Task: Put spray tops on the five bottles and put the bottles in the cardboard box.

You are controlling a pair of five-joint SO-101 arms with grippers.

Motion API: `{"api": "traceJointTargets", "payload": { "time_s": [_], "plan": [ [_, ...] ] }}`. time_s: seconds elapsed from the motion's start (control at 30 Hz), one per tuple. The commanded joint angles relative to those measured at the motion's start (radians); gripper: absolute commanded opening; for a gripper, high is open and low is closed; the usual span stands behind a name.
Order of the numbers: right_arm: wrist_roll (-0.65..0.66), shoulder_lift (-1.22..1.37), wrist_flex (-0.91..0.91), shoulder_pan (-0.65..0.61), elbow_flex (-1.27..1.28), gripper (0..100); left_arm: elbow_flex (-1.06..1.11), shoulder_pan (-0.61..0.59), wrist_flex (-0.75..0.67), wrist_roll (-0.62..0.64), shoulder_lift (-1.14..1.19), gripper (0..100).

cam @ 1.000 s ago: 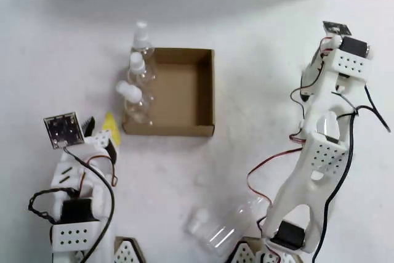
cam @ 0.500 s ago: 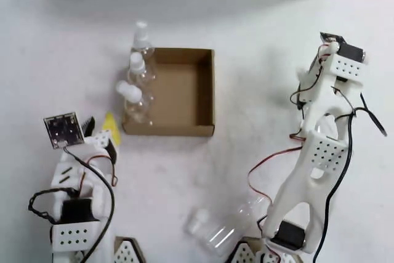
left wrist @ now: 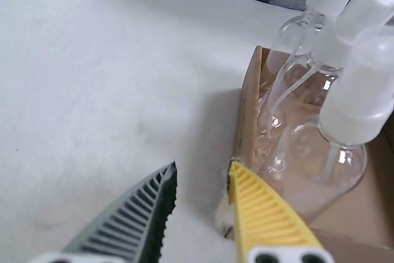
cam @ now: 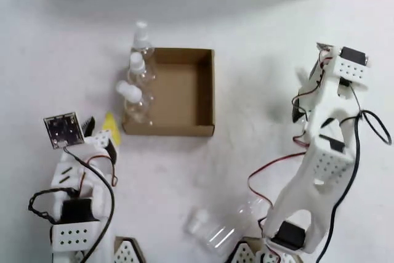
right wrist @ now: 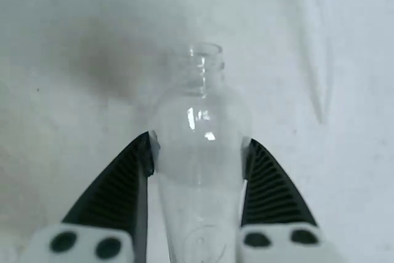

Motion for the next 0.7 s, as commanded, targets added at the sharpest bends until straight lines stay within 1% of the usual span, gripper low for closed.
{"api": "traceJointTargets", "payload": {
  "time_s": [0.0, 0.13, 0.23, 0.27, 0.33, 0.47, 0.53, 0.6, 0.67],
  "plan": [
    [0.012, -0.252, -0.113, 0.013, 0.235, 1.5, -0.008, -0.004, -0.025, 0.005, 0.015, 15],
    [0.012, -0.348, -0.274, 0.013, 0.453, 1.5, -0.008, -0.004, -0.023, 0.005, 0.015, 15],
    [0.012, -0.38, -0.378, 0.01, 0.559, 2.2, -0.008, -0.005, -0.023, 0.005, 0.015, 15],
    [0.012, -0.383, -0.401, 0.007, 0.58, 3.7, -0.008, -0.007, -0.023, 0.005, 0.015, 15],
    [0.012, -0.383, -0.427, -0.004, 0.606, 9.9, -0.008, -0.007, -0.023, 0.005, 0.015, 15],
    [0.012, -0.392, -0.427, -0.016, 0.614, 27.7, -0.008, -0.008, -0.023, 0.005, 0.016, 15],
    [0.012, -0.401, -0.389, -0.024, 0.583, 33.6, -0.008, -0.008, -0.023, 0.005, 0.016, 15],
    [0.025, -0.423, -0.32, -0.025, 0.526, 35.1, -0.008, -0.008, -0.023, 0.005, 0.016, 15],
    [0.094, -0.446, -0.231, -0.025, 0.45, 34.0, -0.008, -0.008, -0.023, 0.005, 0.016, 15]
  ]
}}
